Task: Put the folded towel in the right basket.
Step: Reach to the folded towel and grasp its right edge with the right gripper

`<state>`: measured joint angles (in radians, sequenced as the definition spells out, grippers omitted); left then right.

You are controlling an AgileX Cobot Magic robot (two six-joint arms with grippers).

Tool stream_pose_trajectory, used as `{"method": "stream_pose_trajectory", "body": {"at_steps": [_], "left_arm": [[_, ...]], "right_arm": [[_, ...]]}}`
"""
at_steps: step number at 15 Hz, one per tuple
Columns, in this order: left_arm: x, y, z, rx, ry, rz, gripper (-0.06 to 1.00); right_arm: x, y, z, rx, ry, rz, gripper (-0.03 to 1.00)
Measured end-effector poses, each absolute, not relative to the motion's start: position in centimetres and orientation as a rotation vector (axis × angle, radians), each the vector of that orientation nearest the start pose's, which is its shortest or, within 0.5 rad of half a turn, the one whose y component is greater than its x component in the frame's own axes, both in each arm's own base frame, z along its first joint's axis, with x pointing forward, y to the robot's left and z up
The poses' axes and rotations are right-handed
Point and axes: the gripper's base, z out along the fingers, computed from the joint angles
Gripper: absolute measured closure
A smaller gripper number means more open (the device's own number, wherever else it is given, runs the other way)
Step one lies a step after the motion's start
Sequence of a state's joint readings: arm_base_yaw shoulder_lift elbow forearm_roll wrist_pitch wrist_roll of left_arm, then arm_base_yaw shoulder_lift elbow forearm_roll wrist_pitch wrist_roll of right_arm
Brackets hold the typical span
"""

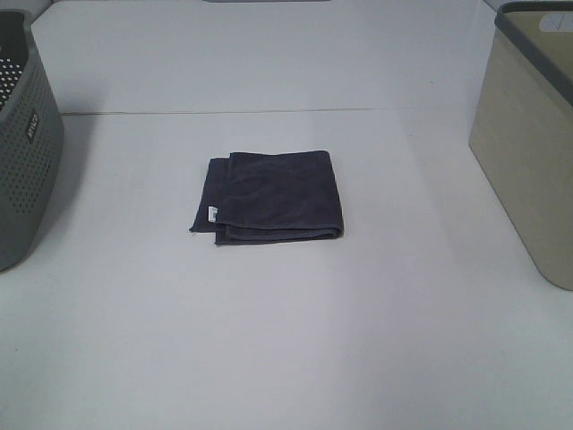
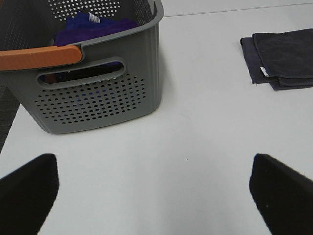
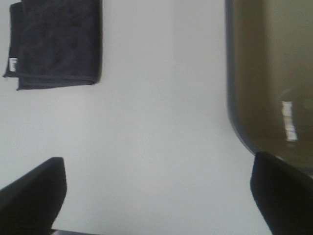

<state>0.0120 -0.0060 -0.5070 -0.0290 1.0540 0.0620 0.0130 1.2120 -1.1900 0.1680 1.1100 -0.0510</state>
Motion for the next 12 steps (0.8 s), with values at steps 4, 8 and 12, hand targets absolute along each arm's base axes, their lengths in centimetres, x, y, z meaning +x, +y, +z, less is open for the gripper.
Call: {"method": "stream_pose_trajectory", "body": {"at_steps": [4, 8, 12], "left_arm": [[-0.6, -0.2, 28.0, 0.052, 2.024, 0.012, -0.05], [-0.6, -0.2, 28.0, 0.052, 2.024, 0.012, -0.05], [-0.6, -0.2, 28.0, 0.052, 2.024, 0.012, -0.05]], "right_arm": [[31.4, 4.7, 34.1, -0.1, 2.579, 0.509, -0.01], [40.7, 10.3, 26.0, -0.176, 2.734, 0.683, 0.0], [44.9, 11.2, 18.4, -0.173, 2.88, 0.733, 0.0]]}}
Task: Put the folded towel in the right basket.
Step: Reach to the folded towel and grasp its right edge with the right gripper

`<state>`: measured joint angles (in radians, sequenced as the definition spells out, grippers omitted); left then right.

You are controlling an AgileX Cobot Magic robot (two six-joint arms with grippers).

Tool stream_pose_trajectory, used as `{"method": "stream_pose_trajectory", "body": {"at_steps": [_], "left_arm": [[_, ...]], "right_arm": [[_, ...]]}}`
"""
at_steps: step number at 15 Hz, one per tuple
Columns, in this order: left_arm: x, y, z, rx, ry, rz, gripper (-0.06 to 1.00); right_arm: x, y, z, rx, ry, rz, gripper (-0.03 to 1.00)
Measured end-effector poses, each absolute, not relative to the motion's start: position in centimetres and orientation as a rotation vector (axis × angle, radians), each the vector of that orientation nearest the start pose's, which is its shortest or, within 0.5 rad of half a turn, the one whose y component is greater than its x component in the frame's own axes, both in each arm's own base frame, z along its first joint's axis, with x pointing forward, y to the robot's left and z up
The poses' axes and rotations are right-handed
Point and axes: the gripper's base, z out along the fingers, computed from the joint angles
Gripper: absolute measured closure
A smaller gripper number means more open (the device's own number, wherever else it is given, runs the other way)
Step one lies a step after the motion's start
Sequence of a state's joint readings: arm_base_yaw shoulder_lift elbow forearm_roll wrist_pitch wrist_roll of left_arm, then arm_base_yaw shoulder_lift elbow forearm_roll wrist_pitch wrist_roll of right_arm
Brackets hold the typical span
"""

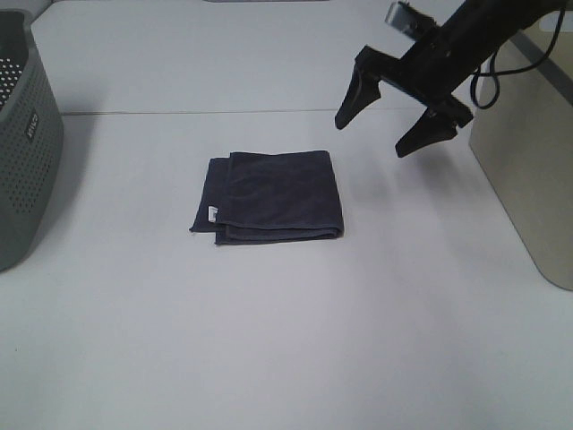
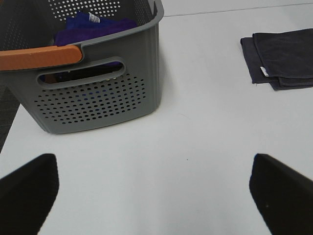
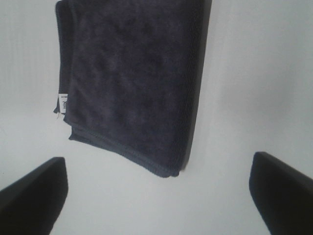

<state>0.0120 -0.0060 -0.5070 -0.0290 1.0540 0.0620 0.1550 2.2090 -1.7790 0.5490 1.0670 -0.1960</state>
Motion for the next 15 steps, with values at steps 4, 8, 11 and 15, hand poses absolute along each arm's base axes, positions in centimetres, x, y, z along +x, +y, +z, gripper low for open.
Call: {"method": "stream_pose_trajectory", "body": {"at_steps": [4, 8, 11, 15], "left_arm": [[-0.6, -0.2, 28.0, 0.052, 2.024, 0.012, -0.05], [-0.6, -0.2, 28.0, 0.052, 2.024, 0.012, -0.05], [-0.6, -0.2, 28.0, 0.052, 2.024, 0.012, -0.05], [-0.6, -0.2, 28.0, 0.052, 2.024, 0.012, -0.05]], "right_arm": [[47.1, 11.8, 13.0, -0.115, 2.939, 0.787, 0.0], [47.7, 11.9, 10.4, -0.034, 2.944, 0.773, 0.0], [47.8, 13.6, 10.2, -0.017, 2.905, 0.761, 0.01], [46.6, 19.4, 8.7, 0.021, 2.913, 0.851, 0.1]]}}
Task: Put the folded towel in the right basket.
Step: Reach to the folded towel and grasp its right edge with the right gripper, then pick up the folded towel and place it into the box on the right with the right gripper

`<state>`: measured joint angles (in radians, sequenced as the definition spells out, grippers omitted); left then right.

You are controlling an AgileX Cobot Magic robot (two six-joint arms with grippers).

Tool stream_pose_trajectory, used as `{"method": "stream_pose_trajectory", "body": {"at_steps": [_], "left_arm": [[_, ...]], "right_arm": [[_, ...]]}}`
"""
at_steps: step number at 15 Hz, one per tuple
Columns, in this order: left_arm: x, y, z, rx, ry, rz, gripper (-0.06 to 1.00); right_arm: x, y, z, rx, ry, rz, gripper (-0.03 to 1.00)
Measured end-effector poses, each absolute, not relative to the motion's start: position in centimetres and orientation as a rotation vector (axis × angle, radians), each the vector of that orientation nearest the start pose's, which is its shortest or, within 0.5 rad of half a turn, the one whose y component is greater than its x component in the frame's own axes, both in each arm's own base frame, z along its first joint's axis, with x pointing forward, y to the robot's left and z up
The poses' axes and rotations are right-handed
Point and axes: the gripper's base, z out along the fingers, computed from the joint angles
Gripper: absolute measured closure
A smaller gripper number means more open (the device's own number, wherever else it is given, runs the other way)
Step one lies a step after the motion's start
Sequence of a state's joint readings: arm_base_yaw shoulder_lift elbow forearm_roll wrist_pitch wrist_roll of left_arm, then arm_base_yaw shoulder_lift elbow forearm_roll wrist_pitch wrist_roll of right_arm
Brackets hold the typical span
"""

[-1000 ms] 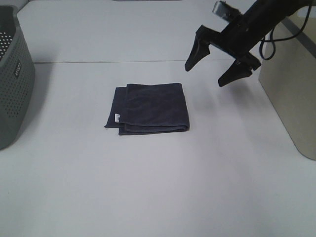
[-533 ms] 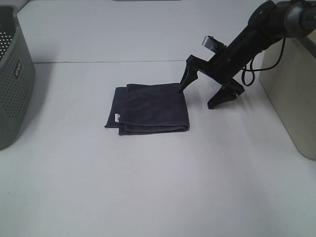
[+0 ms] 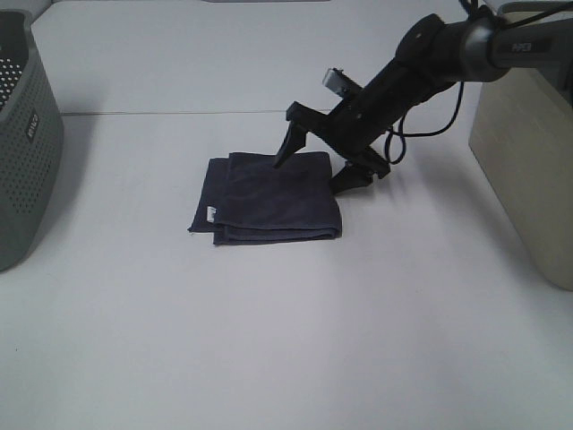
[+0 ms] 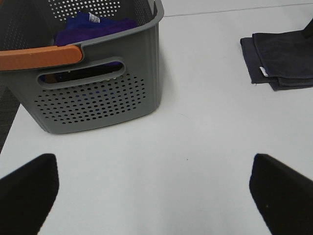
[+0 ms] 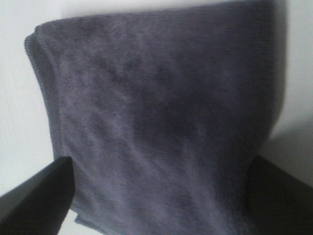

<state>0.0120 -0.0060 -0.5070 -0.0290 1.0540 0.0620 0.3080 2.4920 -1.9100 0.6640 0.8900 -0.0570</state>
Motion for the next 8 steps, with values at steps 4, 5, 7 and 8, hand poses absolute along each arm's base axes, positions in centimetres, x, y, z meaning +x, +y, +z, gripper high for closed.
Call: {"method": "stream_pose_trajectory", "body": {"at_steps": [4, 5, 7, 8], "left_arm": [[-0.6, -0.2, 28.0, 0.052, 2.024, 0.012, -0.05], [-0.6, -0.2, 28.0, 0.052, 2.024, 0.012, -0.05], [-0.6, -0.2, 28.0, 0.052, 2.024, 0.012, -0.05], [-0.6, -0.2, 28.0, 0.052, 2.024, 0.012, -0.05]], "right_arm": [[45.4, 23.8, 6.7, 0.08, 2.903, 0.913, 0.55], [45.3, 24.0, 6.4, 0.085, 2.903, 0.914, 0.78], [45.2, 24.3, 6.3, 0.101, 2.895, 0.929, 0.91], [45.2, 24.3, 6.3, 0.103, 2.897, 0.933, 0.91]]}}
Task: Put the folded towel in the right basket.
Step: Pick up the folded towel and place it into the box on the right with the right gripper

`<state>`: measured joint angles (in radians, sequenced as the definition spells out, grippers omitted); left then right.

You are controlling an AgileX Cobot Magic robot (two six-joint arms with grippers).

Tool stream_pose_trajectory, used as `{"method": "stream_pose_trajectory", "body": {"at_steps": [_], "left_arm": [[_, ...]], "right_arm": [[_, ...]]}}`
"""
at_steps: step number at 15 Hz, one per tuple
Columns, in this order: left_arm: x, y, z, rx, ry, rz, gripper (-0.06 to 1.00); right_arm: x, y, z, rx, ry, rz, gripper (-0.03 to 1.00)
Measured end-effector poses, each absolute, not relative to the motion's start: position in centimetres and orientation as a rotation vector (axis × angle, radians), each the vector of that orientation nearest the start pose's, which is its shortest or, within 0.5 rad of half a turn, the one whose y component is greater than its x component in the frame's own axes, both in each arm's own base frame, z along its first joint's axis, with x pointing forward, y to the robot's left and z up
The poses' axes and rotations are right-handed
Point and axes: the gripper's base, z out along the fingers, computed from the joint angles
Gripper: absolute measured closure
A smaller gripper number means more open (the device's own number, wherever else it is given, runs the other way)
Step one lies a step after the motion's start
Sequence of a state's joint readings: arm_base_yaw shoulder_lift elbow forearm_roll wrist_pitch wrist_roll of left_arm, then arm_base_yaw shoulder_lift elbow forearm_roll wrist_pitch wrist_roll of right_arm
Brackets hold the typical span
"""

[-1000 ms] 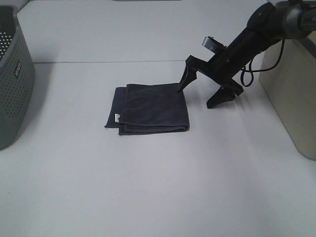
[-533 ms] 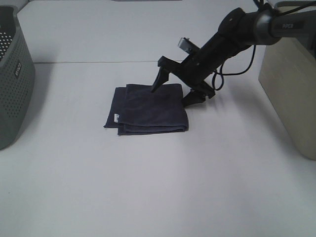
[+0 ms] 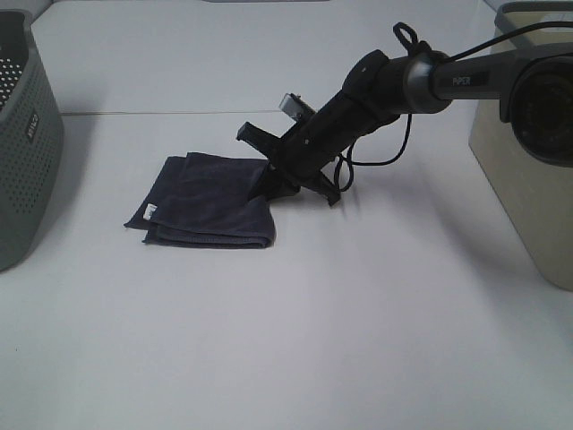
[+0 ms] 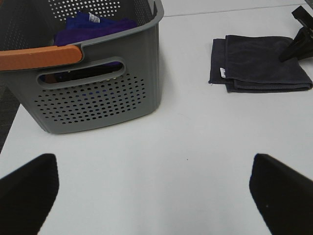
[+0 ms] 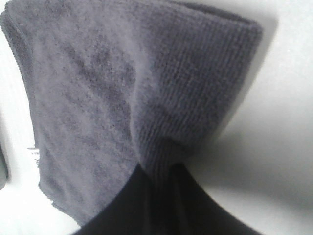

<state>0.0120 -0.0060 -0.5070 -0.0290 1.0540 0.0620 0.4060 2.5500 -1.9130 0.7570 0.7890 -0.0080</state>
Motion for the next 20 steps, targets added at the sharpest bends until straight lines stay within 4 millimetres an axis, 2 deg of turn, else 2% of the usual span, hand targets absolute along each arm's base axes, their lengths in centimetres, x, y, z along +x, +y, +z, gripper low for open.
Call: {"method": "stream_pose_trajectory", "body": {"at_steps": [2, 4, 5, 7, 8, 9, 12, 14, 15, 18, 20], "left_arm": [[-0.6, -0.2, 28.0, 0.052, 2.024, 0.012, -0.05], [-0.6, -0.2, 28.0, 0.052, 2.024, 0.012, -0.05], [-0.6, -0.2, 28.0, 0.052, 2.024, 0.012, -0.05], [-0.6, -0.2, 28.0, 0.052, 2.024, 0.012, -0.05], [-0.6, -0.2, 28.0, 0.052, 2.024, 0.013, -0.05], [-0.6, -0.2, 28.0, 0.052, 2.024, 0.013, -0.05], [-0.6, -0.2, 28.0, 0.052, 2.024, 0.013, -0.05], [-0.6, -0.2, 28.0, 0.053, 2.024, 0.014, -0.05], [-0.6, -0.2, 28.0, 0.053, 2.024, 0.014, -0.05], [-0.6, -0.2, 28.0, 0.053, 2.024, 0.014, -0.05], [-0.6, -0.2, 28.0, 0.053, 2.024, 0.014, -0.05]], "right_arm": [[45.2, 24.3, 6.5, 0.099, 2.895, 0.937, 0.91], [44.8, 24.0, 7.8, -0.005, 2.906, 0.901, 0.91], [44.6, 23.7, 9.3, -0.08, 2.906, 0.898, 0.91], [44.8, 21.7, 15.6, -0.159, 2.828, 0.925, 0.91], [44.5, 17.5, 23.3, -0.177, 2.726, 0.914, 0.91], [43.8, 15.1, 27.2, -0.183, 2.671, 0.89, 0.91], [40.9, 6.4, 36.3, -0.097, 2.522, 0.71, 0.91], [38.3, 0.0, 39.8, 0.019, 2.479, 0.509, 0.91], [37.2, -3.1, 40.9, 0.097, 2.457, 0.411, 0.91], [35.5, -7.9, 41.8, 0.231, 2.433, 0.268, 0.91], [35.3, -9.7, 41.4, 0.275, 2.449, 0.185, 0.91]]}}
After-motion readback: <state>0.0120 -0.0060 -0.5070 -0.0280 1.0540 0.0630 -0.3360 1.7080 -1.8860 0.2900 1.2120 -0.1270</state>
